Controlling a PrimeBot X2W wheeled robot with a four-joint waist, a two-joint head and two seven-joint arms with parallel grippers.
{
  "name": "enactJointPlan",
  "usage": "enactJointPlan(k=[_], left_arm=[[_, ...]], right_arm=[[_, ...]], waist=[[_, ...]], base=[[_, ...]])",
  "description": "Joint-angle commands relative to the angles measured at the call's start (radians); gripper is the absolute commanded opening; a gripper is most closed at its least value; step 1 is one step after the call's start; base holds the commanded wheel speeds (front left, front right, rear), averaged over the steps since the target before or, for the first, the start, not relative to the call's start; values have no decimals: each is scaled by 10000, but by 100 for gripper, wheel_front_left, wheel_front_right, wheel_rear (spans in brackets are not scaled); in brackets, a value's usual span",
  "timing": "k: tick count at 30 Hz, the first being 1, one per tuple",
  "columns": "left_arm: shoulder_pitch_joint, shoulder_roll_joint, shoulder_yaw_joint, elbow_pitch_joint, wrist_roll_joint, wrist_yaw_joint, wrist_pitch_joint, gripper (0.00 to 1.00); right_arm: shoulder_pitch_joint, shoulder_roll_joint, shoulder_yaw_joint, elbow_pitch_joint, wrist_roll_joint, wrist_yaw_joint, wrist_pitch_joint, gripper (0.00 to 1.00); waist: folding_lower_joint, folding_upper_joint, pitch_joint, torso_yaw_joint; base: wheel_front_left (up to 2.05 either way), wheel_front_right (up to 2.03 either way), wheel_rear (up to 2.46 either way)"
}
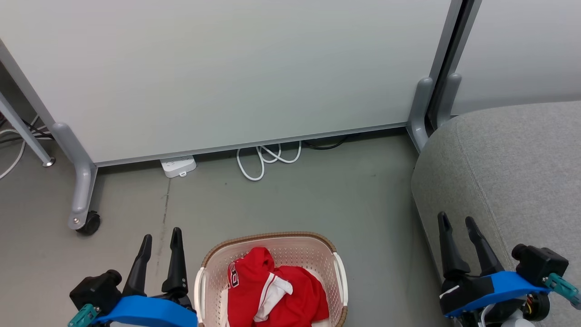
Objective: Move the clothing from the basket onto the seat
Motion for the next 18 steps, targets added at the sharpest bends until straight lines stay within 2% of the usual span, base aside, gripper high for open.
enactJointPlan(k=[1, 18], left_arm=[[-204, 67, -42, -88, 199, 55, -105, 100], [-236, 77, -297, 103, 1039, 193, -454, 100]], right_arm=[[-170, -47, 16, -115, -237, 0, -81, 100], [-85, -53, 50, -141, -1735, -1, -227, 100]], waist=[[0, 0, -3, 3], [0, 0, -40, -1]], base=[[0, 0, 0], [0, 0, 0]])
